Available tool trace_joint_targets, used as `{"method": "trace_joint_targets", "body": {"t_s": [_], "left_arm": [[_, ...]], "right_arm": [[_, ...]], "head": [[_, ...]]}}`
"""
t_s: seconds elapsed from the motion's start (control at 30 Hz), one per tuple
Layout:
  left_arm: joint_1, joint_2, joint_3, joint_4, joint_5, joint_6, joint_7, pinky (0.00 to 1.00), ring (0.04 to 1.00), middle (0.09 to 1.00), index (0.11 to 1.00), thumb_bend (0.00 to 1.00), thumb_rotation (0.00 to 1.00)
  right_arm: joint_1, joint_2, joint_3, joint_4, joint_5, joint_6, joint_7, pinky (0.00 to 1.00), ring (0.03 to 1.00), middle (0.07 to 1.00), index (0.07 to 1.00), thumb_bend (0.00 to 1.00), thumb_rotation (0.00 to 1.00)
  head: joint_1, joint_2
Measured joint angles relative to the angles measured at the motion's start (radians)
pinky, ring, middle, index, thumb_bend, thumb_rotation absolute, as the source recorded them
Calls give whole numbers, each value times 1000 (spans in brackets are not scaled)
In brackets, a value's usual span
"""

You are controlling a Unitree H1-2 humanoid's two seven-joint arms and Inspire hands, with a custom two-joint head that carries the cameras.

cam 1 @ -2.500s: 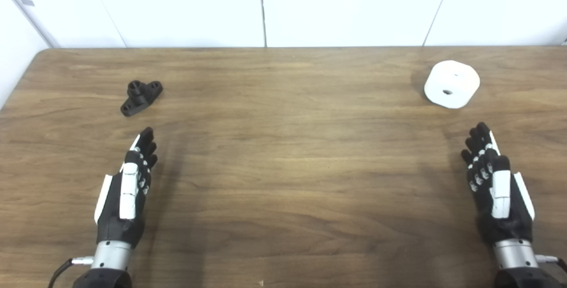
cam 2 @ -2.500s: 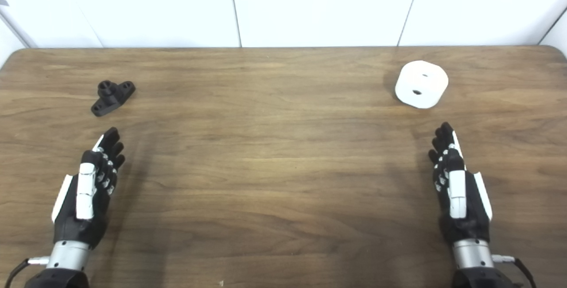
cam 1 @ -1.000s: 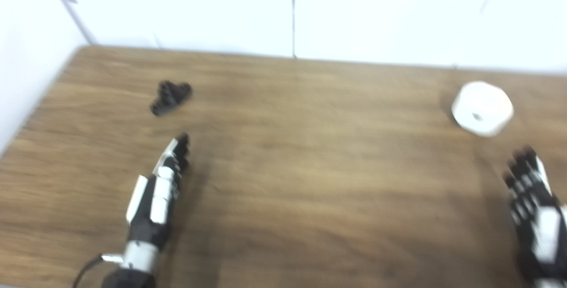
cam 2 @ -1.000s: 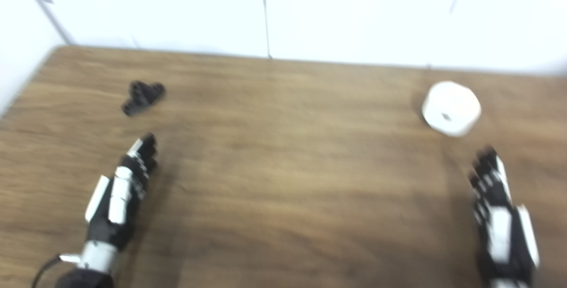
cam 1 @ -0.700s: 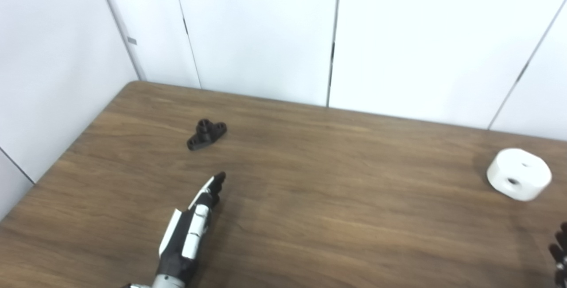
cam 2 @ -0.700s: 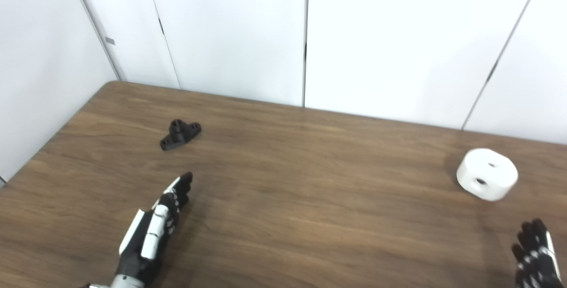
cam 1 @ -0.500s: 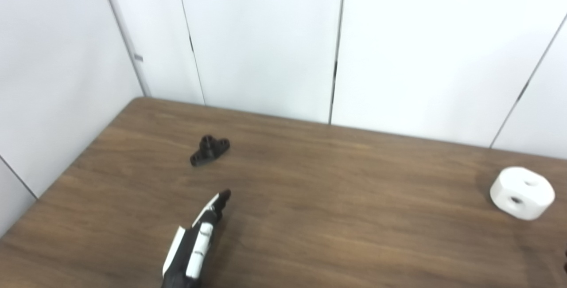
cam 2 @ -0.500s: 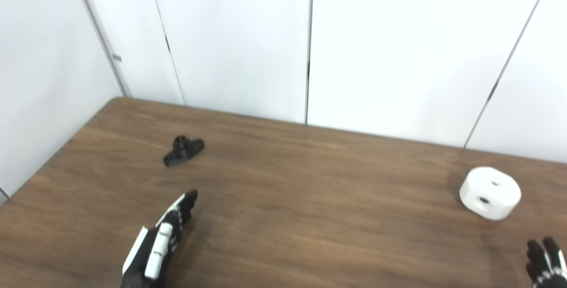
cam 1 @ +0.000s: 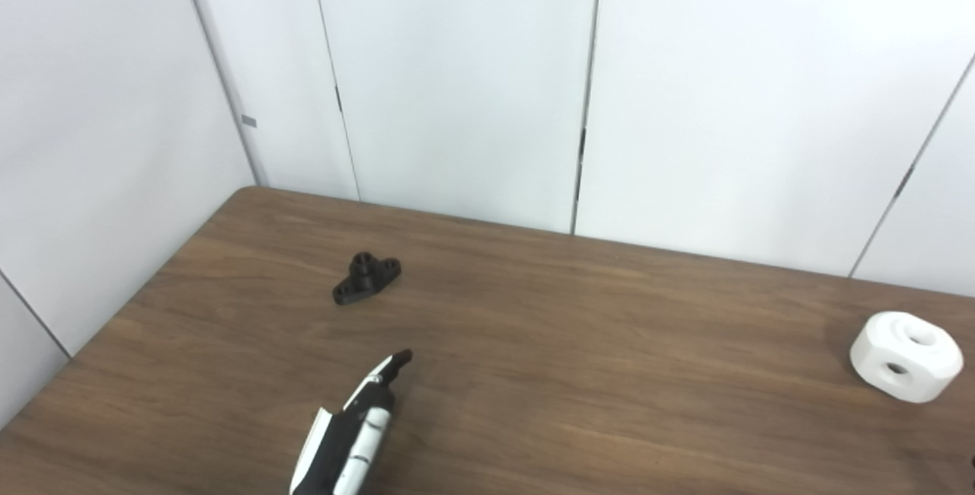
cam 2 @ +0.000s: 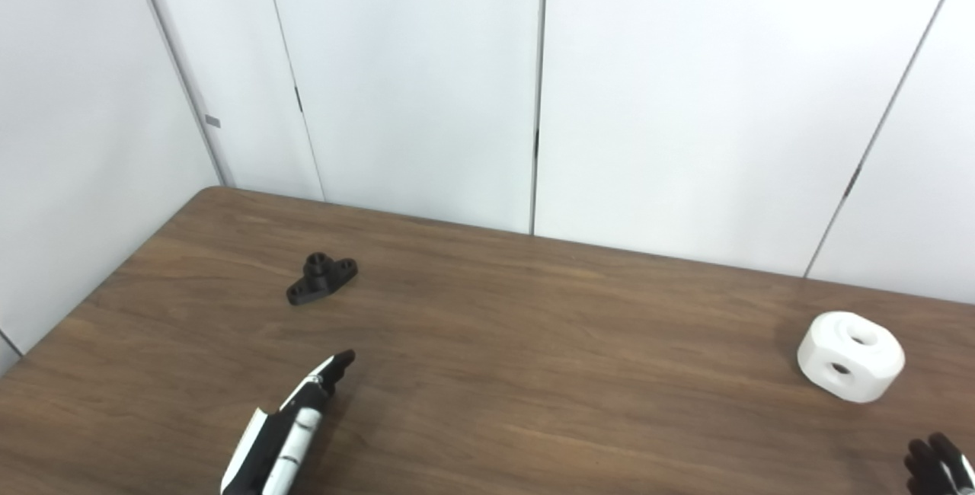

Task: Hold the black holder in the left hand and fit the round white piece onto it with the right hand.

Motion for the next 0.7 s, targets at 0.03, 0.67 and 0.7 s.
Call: {"method": "trace_joint_targets", "body": {"t_s": [0.03, 0.67, 0.7], "left_arm": [[1, 0, 1, -4, 34, 1, 11, 894, 923, 917, 873, 439, 439], [-185, 29, 102, -193, 508, 415, 84, 759, 859, 840, 805, 797, 280], [-196, 35, 102, -185, 521, 417, 83, 758, 861, 841, 805, 800, 288]], "right_arm": [[0, 0, -1, 0, 2, 0, 0, 997, 962, 928, 931, 785, 932], [6, -12, 1, 7, -5, -29, 24, 1000, 991, 967, 987, 779, 991], [2, -11, 1, 7, -5, -29, 24, 1000, 991, 966, 987, 779, 992]], "head": [[-2, 3], [2, 12], [3, 12]]}}
